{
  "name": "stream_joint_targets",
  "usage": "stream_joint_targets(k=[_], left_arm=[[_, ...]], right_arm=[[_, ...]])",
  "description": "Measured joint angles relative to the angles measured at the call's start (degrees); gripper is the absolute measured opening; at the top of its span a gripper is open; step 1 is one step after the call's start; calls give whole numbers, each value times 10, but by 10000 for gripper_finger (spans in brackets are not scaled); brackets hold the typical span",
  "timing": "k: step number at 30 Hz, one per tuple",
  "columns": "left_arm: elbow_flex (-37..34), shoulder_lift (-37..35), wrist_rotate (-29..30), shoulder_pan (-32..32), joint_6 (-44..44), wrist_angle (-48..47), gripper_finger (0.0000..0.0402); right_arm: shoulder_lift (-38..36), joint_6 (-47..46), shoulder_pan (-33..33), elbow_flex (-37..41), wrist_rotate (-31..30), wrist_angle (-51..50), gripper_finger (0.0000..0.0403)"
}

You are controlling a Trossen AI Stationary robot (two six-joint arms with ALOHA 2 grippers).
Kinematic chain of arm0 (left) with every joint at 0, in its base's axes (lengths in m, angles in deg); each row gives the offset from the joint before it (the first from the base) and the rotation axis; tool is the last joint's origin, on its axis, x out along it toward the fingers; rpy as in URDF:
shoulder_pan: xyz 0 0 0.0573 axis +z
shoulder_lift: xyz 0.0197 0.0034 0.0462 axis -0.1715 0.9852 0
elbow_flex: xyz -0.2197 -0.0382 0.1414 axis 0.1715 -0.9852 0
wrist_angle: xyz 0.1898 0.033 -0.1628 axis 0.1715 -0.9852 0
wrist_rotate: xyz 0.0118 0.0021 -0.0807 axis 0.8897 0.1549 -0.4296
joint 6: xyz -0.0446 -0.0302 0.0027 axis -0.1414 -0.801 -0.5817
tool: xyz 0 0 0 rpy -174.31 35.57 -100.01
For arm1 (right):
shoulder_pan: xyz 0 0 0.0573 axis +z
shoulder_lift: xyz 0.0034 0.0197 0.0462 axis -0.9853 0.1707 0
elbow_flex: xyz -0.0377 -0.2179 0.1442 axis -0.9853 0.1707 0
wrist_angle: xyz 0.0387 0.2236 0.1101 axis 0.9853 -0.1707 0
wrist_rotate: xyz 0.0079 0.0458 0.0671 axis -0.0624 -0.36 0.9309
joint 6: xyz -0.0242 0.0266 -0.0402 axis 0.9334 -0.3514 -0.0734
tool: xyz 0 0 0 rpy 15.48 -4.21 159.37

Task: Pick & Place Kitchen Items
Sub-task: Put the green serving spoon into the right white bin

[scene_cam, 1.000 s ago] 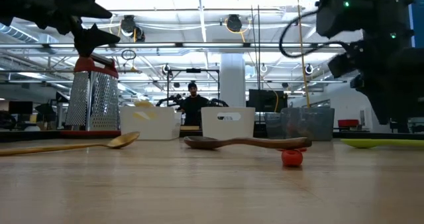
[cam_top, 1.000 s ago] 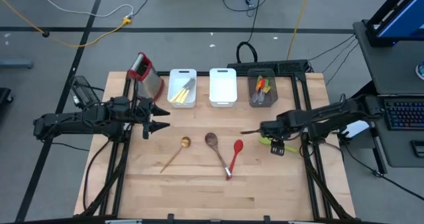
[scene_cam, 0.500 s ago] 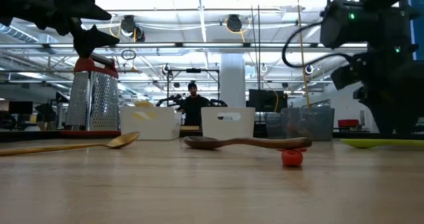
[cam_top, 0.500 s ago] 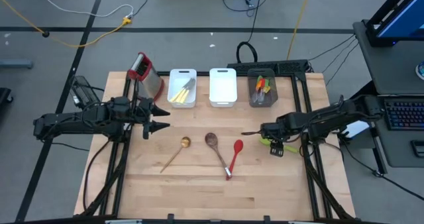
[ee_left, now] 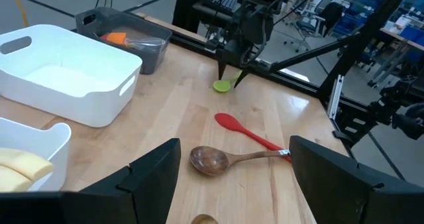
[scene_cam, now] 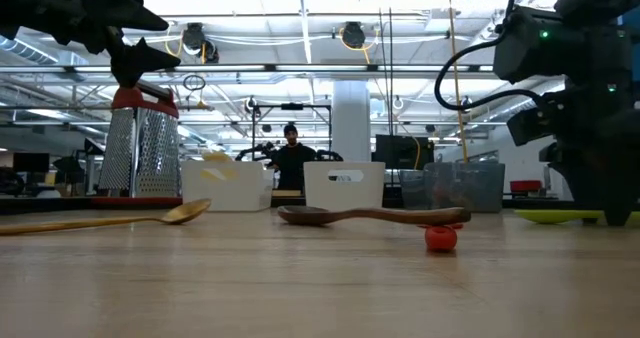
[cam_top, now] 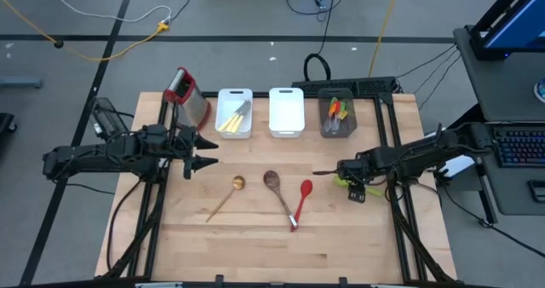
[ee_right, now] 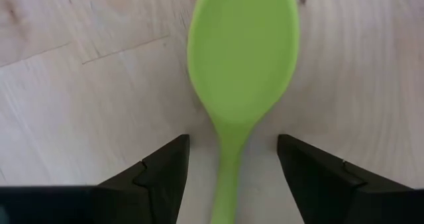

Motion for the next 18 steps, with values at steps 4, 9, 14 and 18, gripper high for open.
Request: stream_joint_targets(k=[4,9,14,18], left_arm=[[0,0,0,0,-2,-1,285],[0,0,0,0,-3,-4,285],[0,0,0,0,-3,-4,285],[0,0,0,0,-3,-4,285]], right_arm=[[0,-5,0,0,-4,1,225],[0,-14,0,1,-8,4,220],[1,-14,0,1,-19,7,209],[1,-23,0,2,-32,10,196]])
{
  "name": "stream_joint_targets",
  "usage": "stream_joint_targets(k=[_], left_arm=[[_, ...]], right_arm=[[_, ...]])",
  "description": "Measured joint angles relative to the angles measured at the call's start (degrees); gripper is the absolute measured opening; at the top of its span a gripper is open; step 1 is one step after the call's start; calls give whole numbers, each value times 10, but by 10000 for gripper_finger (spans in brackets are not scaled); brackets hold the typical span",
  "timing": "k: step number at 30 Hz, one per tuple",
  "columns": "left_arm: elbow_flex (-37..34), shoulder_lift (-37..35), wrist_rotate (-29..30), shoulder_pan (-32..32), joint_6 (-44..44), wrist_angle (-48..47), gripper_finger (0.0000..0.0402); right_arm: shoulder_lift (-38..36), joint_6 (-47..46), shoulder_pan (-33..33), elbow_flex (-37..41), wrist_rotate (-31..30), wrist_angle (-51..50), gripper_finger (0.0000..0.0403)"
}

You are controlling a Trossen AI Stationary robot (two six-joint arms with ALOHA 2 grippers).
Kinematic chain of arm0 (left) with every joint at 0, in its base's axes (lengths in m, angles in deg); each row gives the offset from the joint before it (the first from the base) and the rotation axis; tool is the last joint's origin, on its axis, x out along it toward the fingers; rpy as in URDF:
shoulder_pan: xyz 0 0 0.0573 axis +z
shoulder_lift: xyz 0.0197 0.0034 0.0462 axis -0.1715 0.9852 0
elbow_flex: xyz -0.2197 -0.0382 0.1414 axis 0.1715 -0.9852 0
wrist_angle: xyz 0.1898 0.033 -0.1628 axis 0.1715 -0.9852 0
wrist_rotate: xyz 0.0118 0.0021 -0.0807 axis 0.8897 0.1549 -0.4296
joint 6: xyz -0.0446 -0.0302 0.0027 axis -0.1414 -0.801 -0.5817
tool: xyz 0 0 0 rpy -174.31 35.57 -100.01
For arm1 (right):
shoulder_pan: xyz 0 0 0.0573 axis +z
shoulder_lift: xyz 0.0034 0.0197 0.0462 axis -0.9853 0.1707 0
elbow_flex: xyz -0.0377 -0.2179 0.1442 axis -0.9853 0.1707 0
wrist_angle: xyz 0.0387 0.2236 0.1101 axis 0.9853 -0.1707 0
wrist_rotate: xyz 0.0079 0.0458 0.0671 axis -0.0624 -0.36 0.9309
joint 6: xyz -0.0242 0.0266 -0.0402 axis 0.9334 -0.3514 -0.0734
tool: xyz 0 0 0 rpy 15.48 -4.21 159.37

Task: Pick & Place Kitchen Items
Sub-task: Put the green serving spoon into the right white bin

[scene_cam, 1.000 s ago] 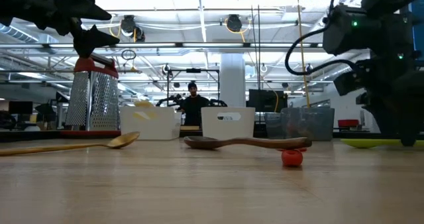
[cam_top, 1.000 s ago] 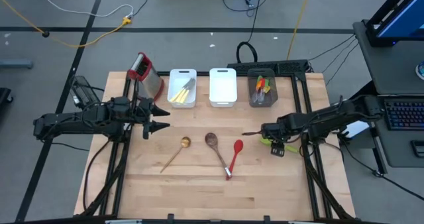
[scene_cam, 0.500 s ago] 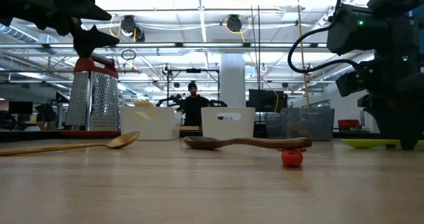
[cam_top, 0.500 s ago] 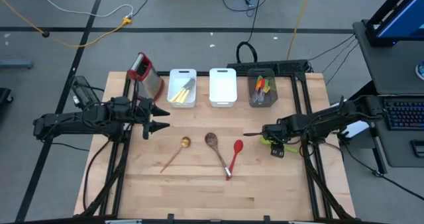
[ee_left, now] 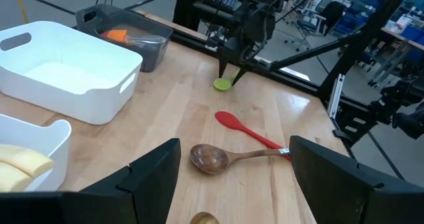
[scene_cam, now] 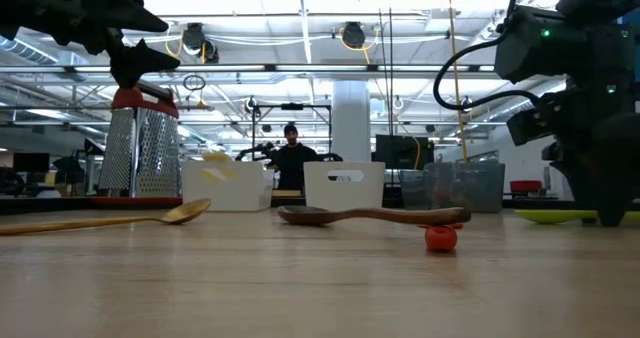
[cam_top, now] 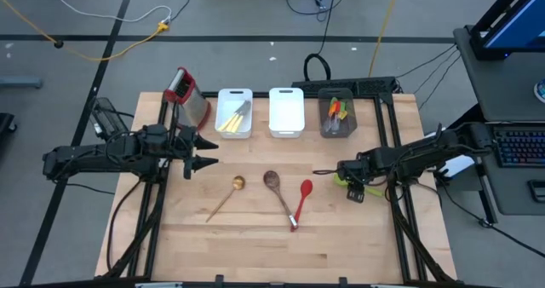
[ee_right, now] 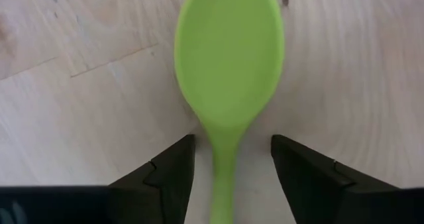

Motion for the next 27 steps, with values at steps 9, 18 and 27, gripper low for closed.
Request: stream_joint_targets(k=[9,18,27], left_arm=[[0,0,0,0,4,0,285],[0,0,0,0,3,0,285],[0,0,0,0,3,0,285]], right_arm=[[0,-42,0,0,-15,6,149],[1,-96,0,0,-50,17,36],[-3,-124,-1,-6,-38,16,21]])
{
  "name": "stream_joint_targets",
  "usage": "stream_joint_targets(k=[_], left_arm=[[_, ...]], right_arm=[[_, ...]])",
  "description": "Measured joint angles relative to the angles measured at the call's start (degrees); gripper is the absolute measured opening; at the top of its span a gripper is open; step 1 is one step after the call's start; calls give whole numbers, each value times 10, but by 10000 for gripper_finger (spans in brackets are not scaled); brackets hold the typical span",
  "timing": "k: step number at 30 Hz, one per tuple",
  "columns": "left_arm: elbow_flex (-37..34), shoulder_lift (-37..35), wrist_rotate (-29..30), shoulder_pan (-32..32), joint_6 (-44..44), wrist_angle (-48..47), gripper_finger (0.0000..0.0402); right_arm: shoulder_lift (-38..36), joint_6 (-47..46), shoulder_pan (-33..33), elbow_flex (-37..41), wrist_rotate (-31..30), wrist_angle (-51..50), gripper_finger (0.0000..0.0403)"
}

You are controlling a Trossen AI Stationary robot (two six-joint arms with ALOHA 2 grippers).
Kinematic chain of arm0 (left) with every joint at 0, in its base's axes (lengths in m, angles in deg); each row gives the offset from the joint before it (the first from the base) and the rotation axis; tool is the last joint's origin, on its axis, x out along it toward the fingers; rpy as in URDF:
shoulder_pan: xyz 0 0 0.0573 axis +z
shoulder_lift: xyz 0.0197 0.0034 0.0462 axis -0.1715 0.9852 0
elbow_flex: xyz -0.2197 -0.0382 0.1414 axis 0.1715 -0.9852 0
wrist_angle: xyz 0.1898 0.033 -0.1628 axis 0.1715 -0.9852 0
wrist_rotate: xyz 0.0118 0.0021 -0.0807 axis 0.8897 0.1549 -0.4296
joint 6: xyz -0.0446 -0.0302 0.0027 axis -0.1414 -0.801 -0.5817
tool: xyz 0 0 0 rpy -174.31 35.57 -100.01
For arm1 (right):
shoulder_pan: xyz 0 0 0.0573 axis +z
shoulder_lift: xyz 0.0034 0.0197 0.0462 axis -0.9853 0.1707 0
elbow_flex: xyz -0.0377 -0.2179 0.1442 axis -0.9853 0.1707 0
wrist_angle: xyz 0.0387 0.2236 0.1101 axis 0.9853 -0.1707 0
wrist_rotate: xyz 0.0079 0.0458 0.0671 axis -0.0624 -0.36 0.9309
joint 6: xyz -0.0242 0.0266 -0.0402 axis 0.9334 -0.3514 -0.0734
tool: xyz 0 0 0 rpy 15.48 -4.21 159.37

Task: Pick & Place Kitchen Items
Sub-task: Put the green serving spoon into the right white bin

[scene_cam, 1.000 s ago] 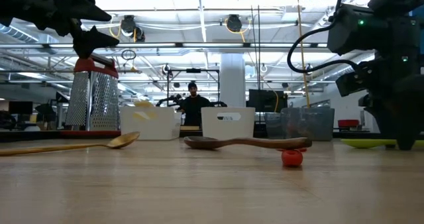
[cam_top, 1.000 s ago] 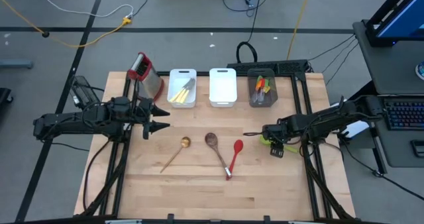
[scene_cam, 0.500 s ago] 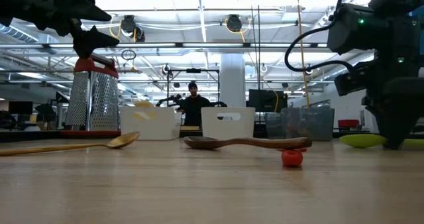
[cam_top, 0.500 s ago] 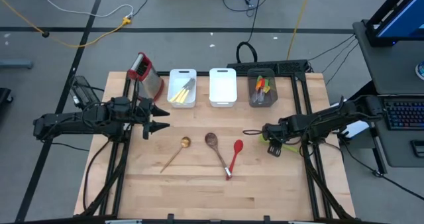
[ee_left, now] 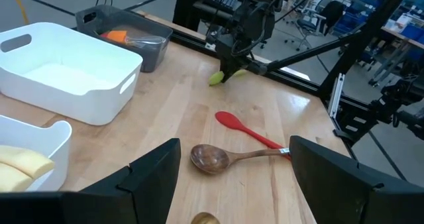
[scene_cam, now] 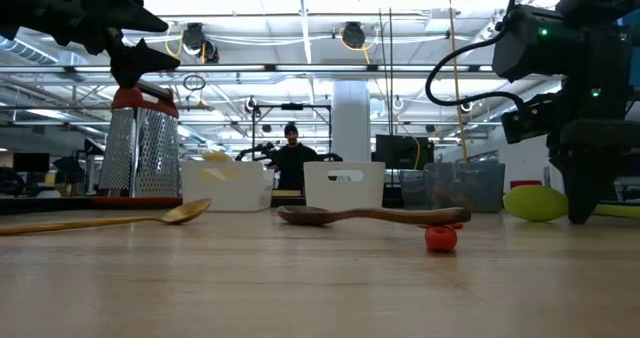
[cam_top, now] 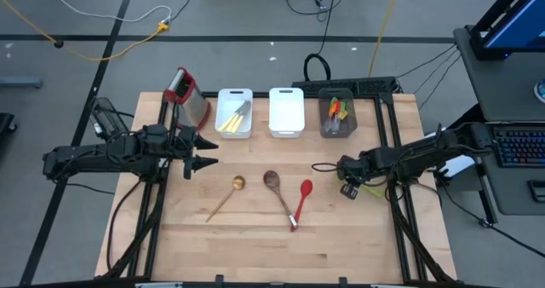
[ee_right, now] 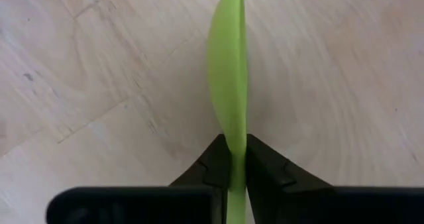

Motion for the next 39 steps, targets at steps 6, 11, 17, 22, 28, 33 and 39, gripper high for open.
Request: stream_joint_targets(k=[6,11,17,22,28,33,39], left_arm=[[0,0,0,0,0,0,285],[0,0,0,0,0,0,285],[0,0,0,0,0,1,285],[0,0,0,0,0,1,285],[0,0,0,0,0,1,285],[0,0,0,0,4,1,285],[0,0,0,0,11,1,285]], right_arm=[[-22,-7,-2,-44,24,-8,21],[-34,-17,-23,-107,66,-4,21],[-35,-34,-69,-172,151,31,21],[-35,-100,-120,-205,233,141,21],[-35,-195,-192,-228,286,262,21],[-33,-245,-247,-239,311,317,21],[2,-317,-300,-264,370,418,20]])
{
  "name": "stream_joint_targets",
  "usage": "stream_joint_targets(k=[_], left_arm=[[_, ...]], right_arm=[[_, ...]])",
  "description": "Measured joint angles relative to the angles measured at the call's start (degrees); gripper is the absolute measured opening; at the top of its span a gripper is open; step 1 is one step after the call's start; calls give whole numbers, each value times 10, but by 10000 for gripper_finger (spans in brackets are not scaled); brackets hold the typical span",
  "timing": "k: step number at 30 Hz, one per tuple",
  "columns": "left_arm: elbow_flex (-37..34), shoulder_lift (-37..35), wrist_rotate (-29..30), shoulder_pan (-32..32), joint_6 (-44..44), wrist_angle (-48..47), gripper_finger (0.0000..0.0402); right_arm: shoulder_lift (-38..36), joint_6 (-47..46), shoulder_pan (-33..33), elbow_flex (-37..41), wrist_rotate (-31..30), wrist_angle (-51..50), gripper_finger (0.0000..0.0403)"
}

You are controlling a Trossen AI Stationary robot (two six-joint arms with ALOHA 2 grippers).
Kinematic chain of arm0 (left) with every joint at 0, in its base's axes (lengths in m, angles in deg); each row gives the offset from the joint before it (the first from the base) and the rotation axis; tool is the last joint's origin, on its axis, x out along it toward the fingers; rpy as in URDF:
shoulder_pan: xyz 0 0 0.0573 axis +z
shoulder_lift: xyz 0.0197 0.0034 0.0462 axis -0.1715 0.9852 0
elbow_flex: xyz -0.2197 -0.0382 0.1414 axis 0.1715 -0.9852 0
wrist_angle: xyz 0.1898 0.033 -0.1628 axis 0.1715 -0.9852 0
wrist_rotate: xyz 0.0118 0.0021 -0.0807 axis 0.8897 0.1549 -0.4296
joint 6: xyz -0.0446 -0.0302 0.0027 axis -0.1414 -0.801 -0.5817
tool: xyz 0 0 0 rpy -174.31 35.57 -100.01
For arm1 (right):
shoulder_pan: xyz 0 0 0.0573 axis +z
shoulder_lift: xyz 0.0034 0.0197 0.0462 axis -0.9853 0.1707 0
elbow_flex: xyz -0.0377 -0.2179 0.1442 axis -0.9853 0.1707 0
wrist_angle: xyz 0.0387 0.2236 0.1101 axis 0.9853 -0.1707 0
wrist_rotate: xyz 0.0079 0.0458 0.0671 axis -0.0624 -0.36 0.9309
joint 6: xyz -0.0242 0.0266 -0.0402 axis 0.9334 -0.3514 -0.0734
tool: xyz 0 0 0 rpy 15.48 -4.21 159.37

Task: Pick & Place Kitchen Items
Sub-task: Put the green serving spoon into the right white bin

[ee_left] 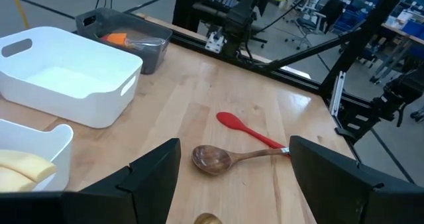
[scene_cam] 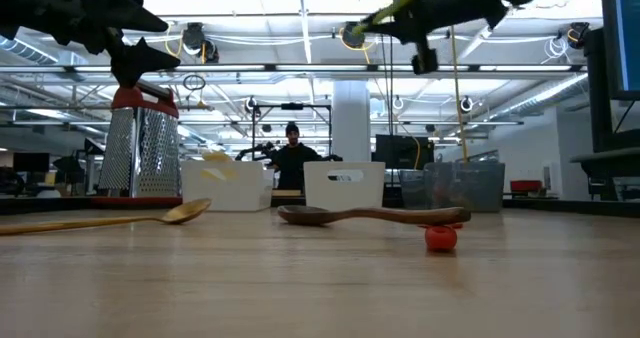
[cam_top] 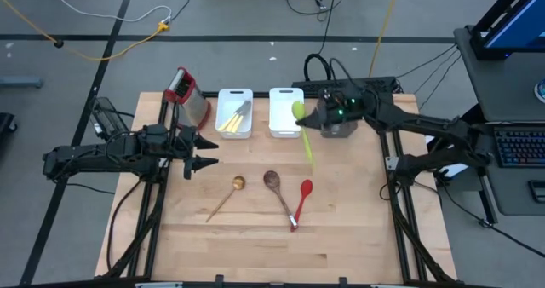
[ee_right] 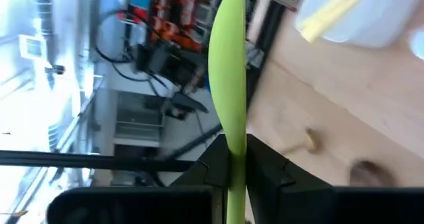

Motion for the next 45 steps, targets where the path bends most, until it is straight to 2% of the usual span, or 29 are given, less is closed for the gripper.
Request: stream_joint_targets(k=[12,20,31,41,45], left_arm=[[0,0,0,0,2,1,285],[0,0,0,0,8,0,285],[0,0,0,0,19,0,285],[0,0,0,0,23,0,285],[0,0,0,0,24,0,285]], right_arm=[[152,-78,-95,-144,103,41,20],[242,-180,-154,-156,162,33,20],[326,-207,-179,-156,163,37,20],[338,-238,-166,-156,160,32,21],[338,-238,-164,-156,135,28,21]])
